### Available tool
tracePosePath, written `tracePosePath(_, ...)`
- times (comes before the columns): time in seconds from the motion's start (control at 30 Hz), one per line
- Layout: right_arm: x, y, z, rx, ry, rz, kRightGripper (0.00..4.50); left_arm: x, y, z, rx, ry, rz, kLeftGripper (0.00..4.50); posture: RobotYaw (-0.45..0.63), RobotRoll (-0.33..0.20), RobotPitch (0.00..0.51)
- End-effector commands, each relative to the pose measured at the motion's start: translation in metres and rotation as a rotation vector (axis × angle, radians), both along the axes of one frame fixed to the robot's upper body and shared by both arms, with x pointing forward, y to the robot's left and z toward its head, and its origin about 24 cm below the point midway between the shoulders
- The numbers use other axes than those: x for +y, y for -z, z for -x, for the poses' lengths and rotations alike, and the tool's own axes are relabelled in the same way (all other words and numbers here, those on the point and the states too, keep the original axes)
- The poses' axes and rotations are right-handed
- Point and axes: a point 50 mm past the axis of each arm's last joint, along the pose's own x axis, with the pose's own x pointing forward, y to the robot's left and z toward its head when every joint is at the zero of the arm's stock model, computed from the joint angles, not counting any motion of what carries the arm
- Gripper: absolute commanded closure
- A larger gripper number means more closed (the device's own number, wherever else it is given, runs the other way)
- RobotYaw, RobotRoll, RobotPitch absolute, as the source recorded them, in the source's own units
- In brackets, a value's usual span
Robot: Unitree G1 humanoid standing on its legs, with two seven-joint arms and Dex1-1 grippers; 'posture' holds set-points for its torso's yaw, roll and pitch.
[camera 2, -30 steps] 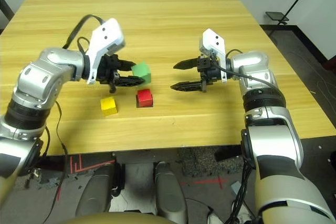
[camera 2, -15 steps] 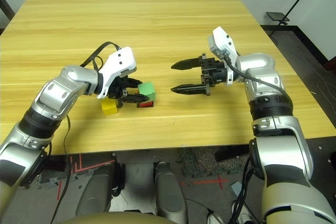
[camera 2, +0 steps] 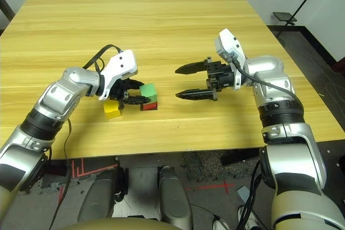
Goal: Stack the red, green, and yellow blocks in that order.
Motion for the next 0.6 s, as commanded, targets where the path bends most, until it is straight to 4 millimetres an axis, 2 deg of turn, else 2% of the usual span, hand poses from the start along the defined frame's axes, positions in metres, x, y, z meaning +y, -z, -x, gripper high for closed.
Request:
tracePosePath(0.03,-0.0021,0.0006,0.0022,0.002,0.001,-0.004,0.00,-0.0009,0.0026,-0.0009,-0.002,0.011,-0.013,2.45,0.19,0.010,0.144)
tracePosePath(0.37,-0.0033,0.0015,0.0020,0.005,0.010,-0.009,0.00,-0.0027,0.0038,-0.0034,-0.014,0.013,-0.006,2.45,0.18,0.012,0.144)
tracePosePath(0.6,-0.0058,0.0013,0.0012,0.003,0.021,-0.009,0.00,-0.0037,-0.0009,0.0019,-0.022,0.024,0.010,0.14,0.20,0.012,0.138)
